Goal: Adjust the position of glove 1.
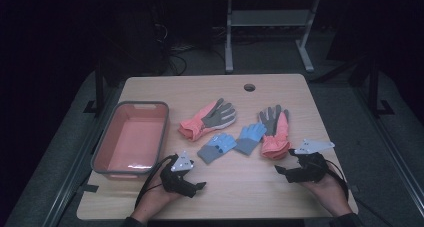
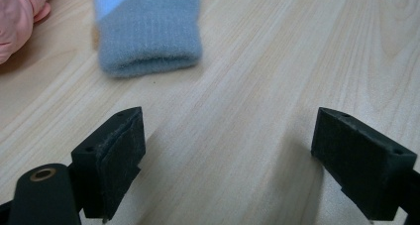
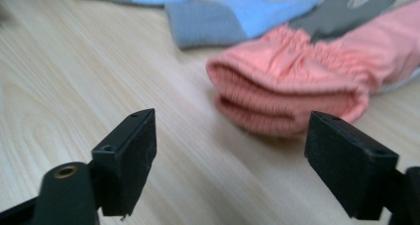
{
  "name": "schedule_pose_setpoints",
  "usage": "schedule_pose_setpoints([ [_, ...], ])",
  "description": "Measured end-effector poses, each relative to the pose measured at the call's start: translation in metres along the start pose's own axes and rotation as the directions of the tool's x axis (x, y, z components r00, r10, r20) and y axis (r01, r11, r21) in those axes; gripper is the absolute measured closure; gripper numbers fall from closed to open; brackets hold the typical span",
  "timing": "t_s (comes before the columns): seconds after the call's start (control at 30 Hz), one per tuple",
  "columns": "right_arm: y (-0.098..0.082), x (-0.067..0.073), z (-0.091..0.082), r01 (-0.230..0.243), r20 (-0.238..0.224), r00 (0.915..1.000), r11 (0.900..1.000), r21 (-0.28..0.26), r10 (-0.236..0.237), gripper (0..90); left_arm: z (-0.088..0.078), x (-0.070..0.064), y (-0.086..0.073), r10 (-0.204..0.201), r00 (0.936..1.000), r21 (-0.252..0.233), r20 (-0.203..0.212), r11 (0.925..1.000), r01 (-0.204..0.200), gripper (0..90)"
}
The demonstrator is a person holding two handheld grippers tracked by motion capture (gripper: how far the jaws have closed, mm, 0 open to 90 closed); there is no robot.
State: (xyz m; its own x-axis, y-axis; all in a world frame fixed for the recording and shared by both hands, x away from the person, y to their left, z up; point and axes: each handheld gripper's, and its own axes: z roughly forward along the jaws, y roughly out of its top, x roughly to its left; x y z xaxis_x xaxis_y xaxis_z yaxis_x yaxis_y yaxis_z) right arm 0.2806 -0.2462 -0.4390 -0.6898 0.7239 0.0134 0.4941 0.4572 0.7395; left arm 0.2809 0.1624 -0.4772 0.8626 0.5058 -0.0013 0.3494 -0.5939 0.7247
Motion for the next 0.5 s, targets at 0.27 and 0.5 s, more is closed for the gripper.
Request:
schedule_pose_setpoints([
  [0.27,0.014,-0.004,0.001,-0.012,-0.076,0.9970,1.000,0.003,0.012,29.2,0.000,0.000,0.001,-0.005,1.0000,0.003,-0.001,1.0000,0.005,12.7],
  [0.5,0.031,-0.004,0.010,0.009,-0.093,0.9956,1.000,0.005,-0.008,34.7,0.000,0.000,0.001,-0.004,1.0000,0.005,-0.001,1.0000,0.004,12.7],
])
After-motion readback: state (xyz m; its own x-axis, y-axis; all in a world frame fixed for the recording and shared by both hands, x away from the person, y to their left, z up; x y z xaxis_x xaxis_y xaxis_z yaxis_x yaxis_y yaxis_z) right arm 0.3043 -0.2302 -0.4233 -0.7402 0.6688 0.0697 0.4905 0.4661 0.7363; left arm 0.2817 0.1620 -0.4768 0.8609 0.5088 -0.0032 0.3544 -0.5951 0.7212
